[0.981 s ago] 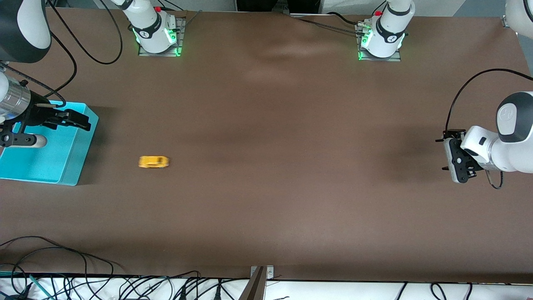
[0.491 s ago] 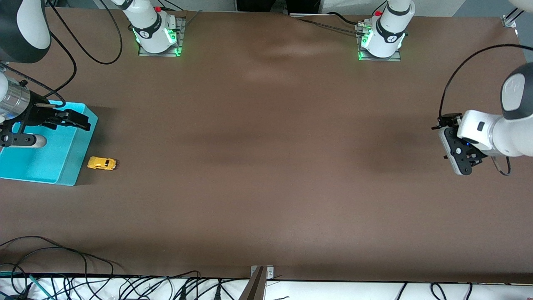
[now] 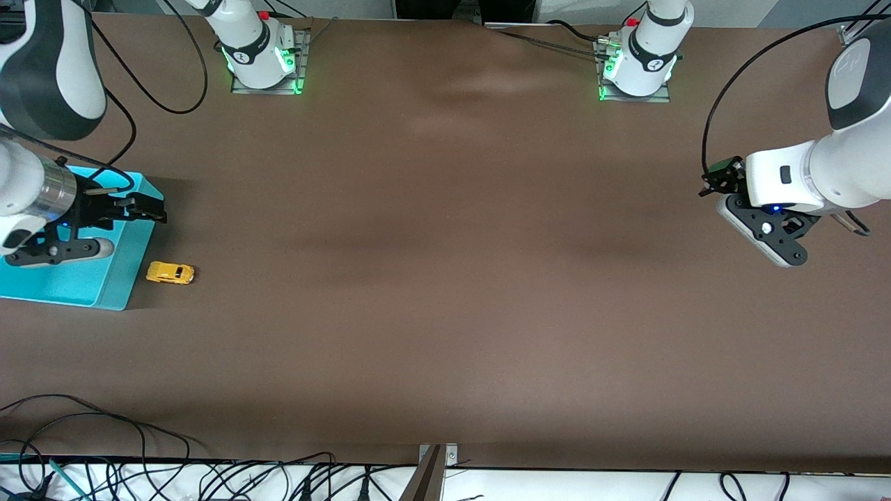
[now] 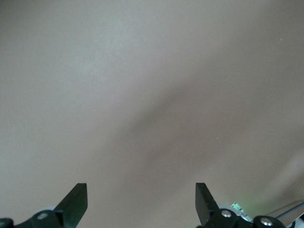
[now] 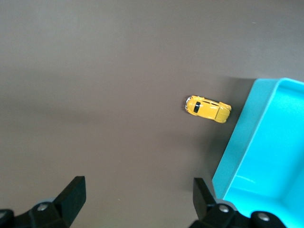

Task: Wind up and store yellow beetle car
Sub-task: 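Grasp the car with the right gripper while the left gripper withdraws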

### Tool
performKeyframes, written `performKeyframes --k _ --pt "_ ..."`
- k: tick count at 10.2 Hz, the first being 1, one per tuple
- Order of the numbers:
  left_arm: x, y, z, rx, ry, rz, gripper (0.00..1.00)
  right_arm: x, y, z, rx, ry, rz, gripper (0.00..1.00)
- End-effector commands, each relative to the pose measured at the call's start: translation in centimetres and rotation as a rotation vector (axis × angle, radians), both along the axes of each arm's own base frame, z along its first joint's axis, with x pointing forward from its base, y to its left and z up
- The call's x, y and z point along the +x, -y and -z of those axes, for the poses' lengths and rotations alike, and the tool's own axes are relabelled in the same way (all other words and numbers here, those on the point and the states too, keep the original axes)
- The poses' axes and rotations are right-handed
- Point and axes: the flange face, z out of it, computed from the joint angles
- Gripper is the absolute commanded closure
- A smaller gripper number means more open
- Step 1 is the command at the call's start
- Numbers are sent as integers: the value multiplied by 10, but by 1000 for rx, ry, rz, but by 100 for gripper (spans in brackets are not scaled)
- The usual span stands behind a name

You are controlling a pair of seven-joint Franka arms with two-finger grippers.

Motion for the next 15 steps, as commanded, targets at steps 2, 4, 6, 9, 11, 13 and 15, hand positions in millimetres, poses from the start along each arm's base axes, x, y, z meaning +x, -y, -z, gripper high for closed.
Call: performKeyframes --k 2,4,6,9,11,13,15 --pt "-27 35 -31 65 36 -198 0 14 9 50 13 -47 -294 0" --pt "-43 44 -33 75 29 -218 0 21 19 86 51 -39 -514 0" --pt "-39 26 -28 -13 13 -288 0 19 35 127 89 -44 -691 0" --pt "-57 4 -38 5 218 -341 0 20 57 171 119 10 -1026 0" --pt "-67 1 -46 17 228 -477 0 18 78 204 127 20 -1118 0" --pt "-70 1 -50 30 219 -597 0 9 101 236 135 19 -1140 0" --pt "-71 -7 -50 48 198 -619 0 0 118 256 140 22 -1163 0"
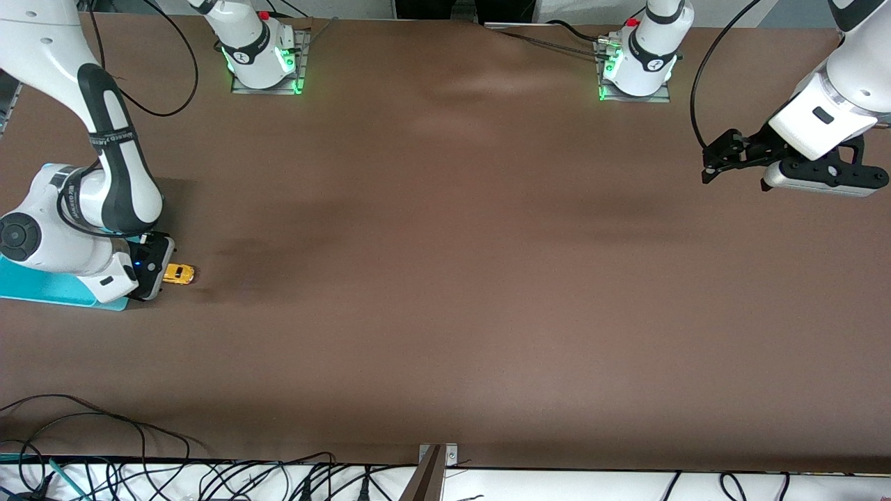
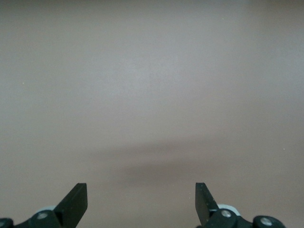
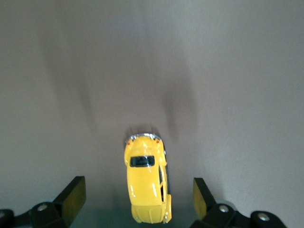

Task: Wind up and store yellow beetle car
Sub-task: 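Grasp the car with the right gripper while the left gripper withdraws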

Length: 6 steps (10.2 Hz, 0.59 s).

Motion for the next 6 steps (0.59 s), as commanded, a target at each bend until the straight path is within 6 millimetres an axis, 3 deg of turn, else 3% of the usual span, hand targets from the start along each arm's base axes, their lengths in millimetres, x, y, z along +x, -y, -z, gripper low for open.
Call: performKeyframes --k 1,4,6 --pt "-9 -5 0 22 -24 -45 0 -12 11 14 1 6 -27 0" --pt "-10 -3 -3 25 -37 -102 0 -21 22 33 5 -4 -25 0" --pt "-7 -7 -10 22 -22 -109 0 -22 23 34 8 -6 -22 1"
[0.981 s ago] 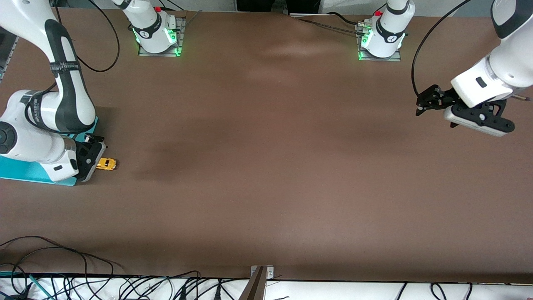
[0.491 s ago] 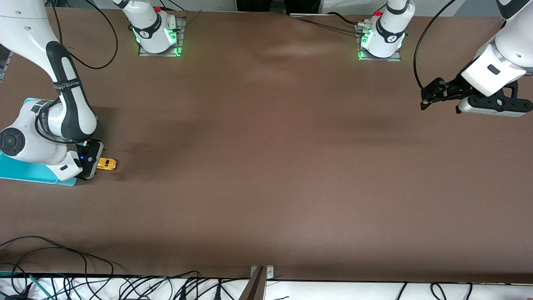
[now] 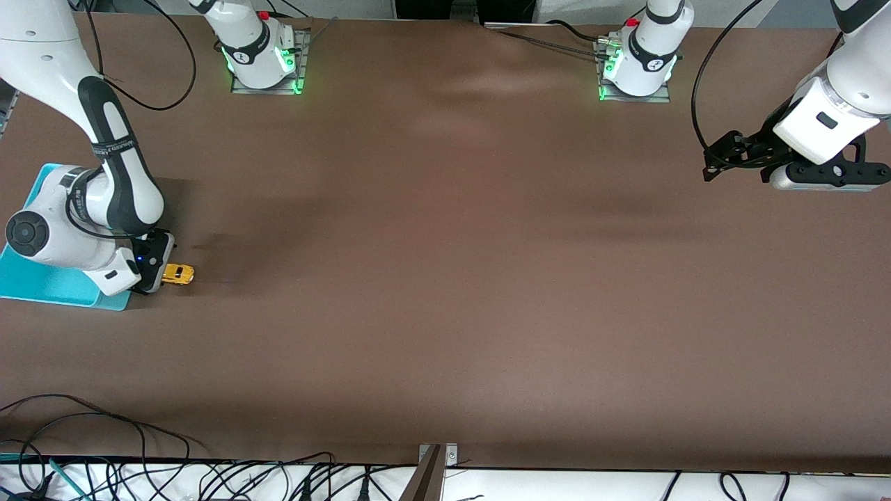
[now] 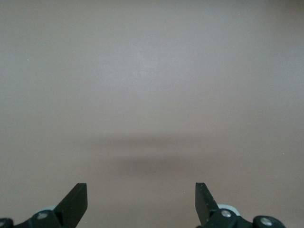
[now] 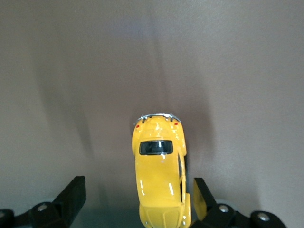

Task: Wind up and store yellow beetle car
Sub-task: 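Grasp the car with the right gripper while the left gripper withdraws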

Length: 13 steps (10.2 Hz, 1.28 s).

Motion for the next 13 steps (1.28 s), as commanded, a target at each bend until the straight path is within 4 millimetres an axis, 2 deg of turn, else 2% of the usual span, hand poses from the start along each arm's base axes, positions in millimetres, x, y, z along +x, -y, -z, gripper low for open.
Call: performKeyframes --k 1,2,3,6,8,9,10,13 --pt "-3 -5 -16 18 26 -24 0 -5 7 6 2 5 -10 4" --pt "-2 -10 -18 16 29 -33 0 -6 11 7 3 3 -10 42" --pt "-2 -14 -17 17 26 -41 0 -5 10 4 2 7 -9 99" --pt "-8 -22 -12 24 -35 -50 0 -1 10 0 4 17 -15 100" --pt "-10 -23 -12 32 -52 -33 0 4 7 -13 9 37 -9 100" --pt "-7 -21 -20 29 -36 27 0 11 1 -35 8 71 -10 100" --pt "-4 -20 -18 28 -38 46 0 15 -16 -62 20 86 -22 100" --pt "-4 -17 -18 29 -36 57 0 19 -17 -139 26 -7 44 100"
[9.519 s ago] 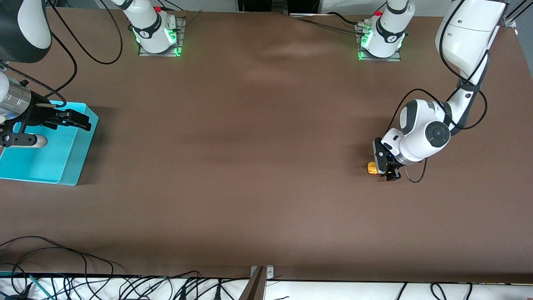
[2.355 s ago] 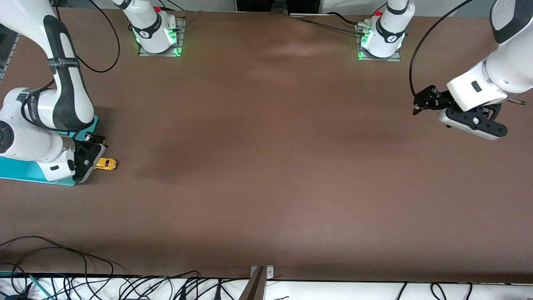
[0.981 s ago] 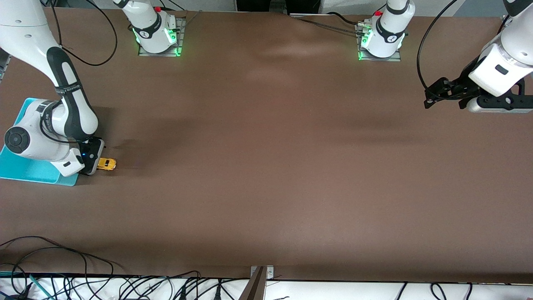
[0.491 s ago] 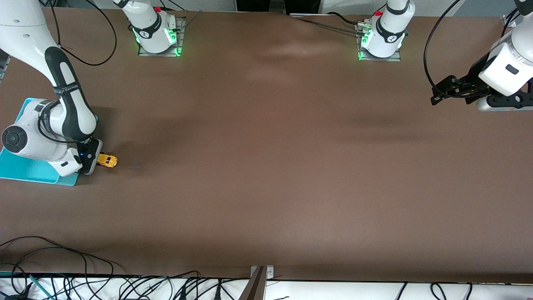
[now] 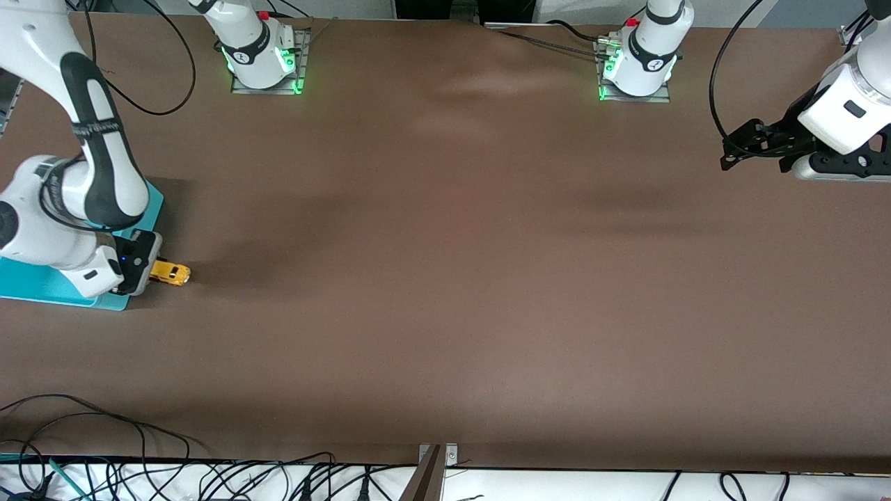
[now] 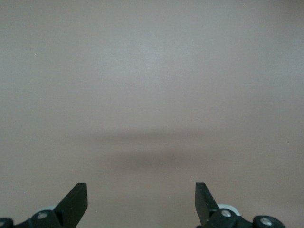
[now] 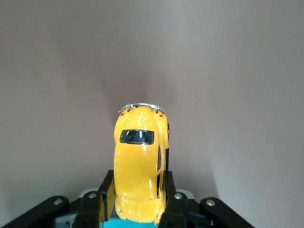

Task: Wind up and store yellow beetle car
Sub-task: 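Lift the car with the right gripper into the cyan tray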

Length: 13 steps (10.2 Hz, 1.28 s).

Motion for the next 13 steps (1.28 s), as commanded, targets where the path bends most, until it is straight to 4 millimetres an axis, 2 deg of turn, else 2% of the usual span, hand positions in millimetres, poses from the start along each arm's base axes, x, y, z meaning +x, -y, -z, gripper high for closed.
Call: performKeyframes --k 1,3,4,5,6,8,10,13 --pt "3 2 -6 25 -3 30 0 -3 17 -52 5 -45 31 100" --pt "4 7 -15 54 19 46 0 -18 74 -64 -18 -52 52 100" --pt "7 7 -12 64 16 48 0 -27 106 -62 -32 -52 67 100" --pt "7 7 -12 66 16 48 0 -39 143 -56 -21 -39 81 100" --pt "7 7 -12 64 16 48 0 -49 173 -40 -4 -29 77 100" --pt "7 6 -12 63 15 45 0 -59 205 -12 1 -22 83 100" --pt "7 5 -12 60 14 42 0 -67 228 21 -6 -24 94 100" --pt "7 4 -12 58 13 41 0 -78 239 57 11 -74 117 100"
